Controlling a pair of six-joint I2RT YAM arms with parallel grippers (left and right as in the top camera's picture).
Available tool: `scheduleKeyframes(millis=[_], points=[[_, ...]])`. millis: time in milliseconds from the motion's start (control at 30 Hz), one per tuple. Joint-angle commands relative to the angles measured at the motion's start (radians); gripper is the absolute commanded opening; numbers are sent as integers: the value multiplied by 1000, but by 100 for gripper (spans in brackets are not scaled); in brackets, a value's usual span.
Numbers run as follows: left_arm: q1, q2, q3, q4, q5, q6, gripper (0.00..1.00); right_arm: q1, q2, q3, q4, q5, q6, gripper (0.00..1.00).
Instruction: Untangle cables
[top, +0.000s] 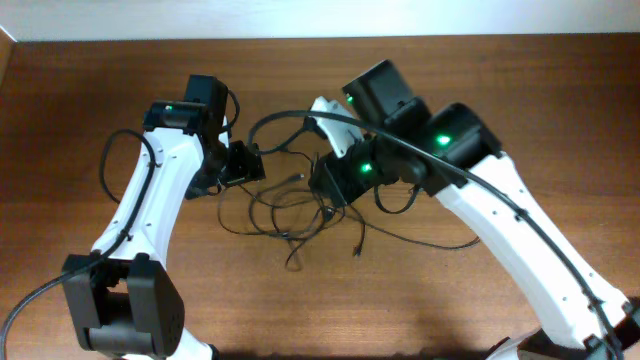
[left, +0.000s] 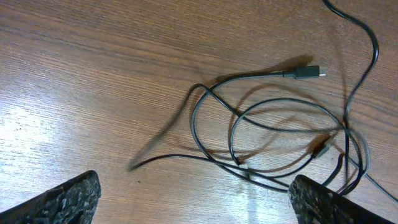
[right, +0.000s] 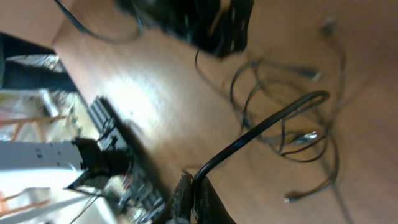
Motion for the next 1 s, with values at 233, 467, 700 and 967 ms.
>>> scheduleKeyframes(millis=[233,467,700,967], points=[[-2,2,-7,0,14,12,99,-2,-62,495,55,87,-69,4],[-2,2,-7,0,14,12,99,-2,-109,591,249,89,-229,4],[-2,2,-7,0,14,12,99,-4,-99,590,174,610,-251,4],[-2,2,-7,0,14,12,99,-269,8,587,6,1060,-246,4]])
